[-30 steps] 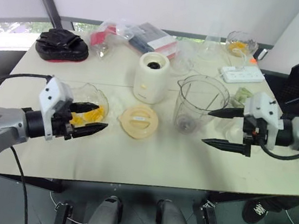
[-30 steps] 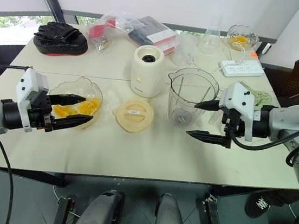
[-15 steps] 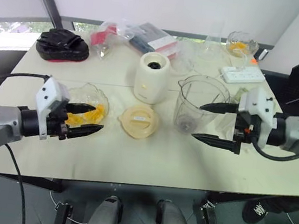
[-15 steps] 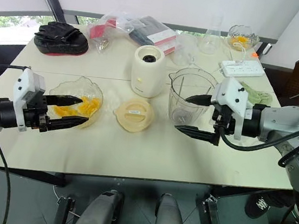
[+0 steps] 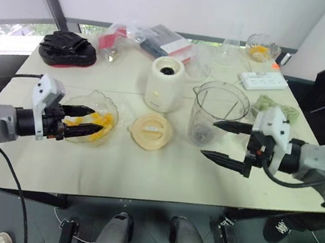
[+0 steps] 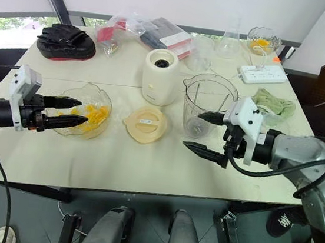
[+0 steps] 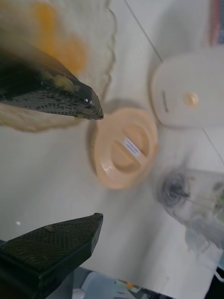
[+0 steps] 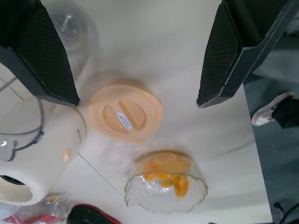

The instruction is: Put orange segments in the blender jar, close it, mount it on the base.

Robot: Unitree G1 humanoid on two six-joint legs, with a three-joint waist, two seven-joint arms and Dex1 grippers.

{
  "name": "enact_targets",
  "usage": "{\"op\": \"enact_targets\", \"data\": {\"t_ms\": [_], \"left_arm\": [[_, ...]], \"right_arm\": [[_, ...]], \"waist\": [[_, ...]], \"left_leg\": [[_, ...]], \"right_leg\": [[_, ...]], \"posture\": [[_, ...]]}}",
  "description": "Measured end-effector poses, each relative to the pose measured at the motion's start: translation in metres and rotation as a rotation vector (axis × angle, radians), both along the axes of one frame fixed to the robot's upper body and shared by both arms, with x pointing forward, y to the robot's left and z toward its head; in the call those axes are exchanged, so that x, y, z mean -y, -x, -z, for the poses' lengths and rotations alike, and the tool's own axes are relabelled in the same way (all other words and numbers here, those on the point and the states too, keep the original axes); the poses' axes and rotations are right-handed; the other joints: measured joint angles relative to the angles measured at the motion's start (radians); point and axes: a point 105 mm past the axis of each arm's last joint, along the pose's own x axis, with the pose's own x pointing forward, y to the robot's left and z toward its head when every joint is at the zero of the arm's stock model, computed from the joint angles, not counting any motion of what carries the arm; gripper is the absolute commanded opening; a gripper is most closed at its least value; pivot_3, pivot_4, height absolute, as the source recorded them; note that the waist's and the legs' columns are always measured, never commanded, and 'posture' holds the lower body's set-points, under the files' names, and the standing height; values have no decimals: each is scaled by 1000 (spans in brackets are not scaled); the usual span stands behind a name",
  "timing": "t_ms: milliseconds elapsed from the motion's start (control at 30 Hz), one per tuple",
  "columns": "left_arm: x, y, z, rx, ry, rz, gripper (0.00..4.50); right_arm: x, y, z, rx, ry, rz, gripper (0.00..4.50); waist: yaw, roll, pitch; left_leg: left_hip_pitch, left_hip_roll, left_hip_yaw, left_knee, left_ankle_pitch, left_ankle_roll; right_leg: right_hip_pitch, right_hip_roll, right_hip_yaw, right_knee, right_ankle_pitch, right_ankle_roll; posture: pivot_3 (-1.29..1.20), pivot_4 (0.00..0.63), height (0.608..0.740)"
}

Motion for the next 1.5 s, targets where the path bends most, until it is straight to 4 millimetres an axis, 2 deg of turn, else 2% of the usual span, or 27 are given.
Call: {"op": "enact_targets", "data": {"t_ms": [100, 200, 333, 467, 700, 967, 1200, 1400, 1500], "left_arm": [[-24, -20, 8, -66, -68, -28, 3333], [-36, -40, 17, -134, -103, -19, 3333], [-36, -70, 34, -227, -122, -22, 3333], [-31, -86, 47, -300, -172, -25, 3333], [-35, -93, 82, -335, -331, -44, 3333], [-26, -96, 108, -345, -427, -34, 3333], [-31, -102, 112, -298, -541, -70, 3333], [-25, -108, 112, -272, -593, -66, 3333], [-22, -109, 113, -266, -592, -58, 2478]], "right_arm": [[-3, 5, 9, -8, -32, 43, 4166], [-10, 10, 12, -12, -64, 47, 4166], [-13, 11, 16, -15, -92, 85, 4166], [-14, 21, 26, -42, -113, 144, 4166], [-17, 35, 31, -38, -132, 225, 4166], [-17, 35, 27, -18, -125, 241, 4166], [-18, 31, 23, -38, -86, 168, 4166], [-16, 22, 14, -53, -26, 79, 4166], [-15, 17, 13, -61, -20, 69, 4213]], "waist": [[4, 0, 0], [2, -1, 0], [3, -3, 0], [-1, -5, 1], [0, -7, 1], [2, -10, 1], [0, -10, 1], [1, -10, 0], [2, -9, 0]], "left_leg": [[0, 0, 0, 0, 0, 0], [-1, 0, 0, 0, 0, 0], [-1, -1, 0, 0, 0, 0], [-2, -1, 0, 0, -1, 2], [-1, 0, -1, 1, -1, 3], [-1, -1, -1, 2, -1, 3], [0, 0, -1, 2, -1, 3], [1, -1, 0, 3, -1, 3], [1, -1, -1, 3, -1, 3]], "right_leg": [[0, 0, 0, 0, 0, 0], [0, 0, 0, 0, 0, 0], [0, 0, 0, 0, 1, 1], [0, 0, 0, 0, 2, 6], [-1, 0, 0, 2, 1, 6], [0, 0, 0, 2, 2, 7], [0, 0, 0, 3, 2, 7], [2, 0, 0, 4, 2, 7], [2, 0, 0, 4, 2, 7]], "posture": [[0, 150, 740], [0, 150, 740], [0, 150, 740], [0, 150, 740], [0, 150, 740], [0, 150, 740], [0, 150, 740], [0, 150, 740], [0, 150, 740]]}}
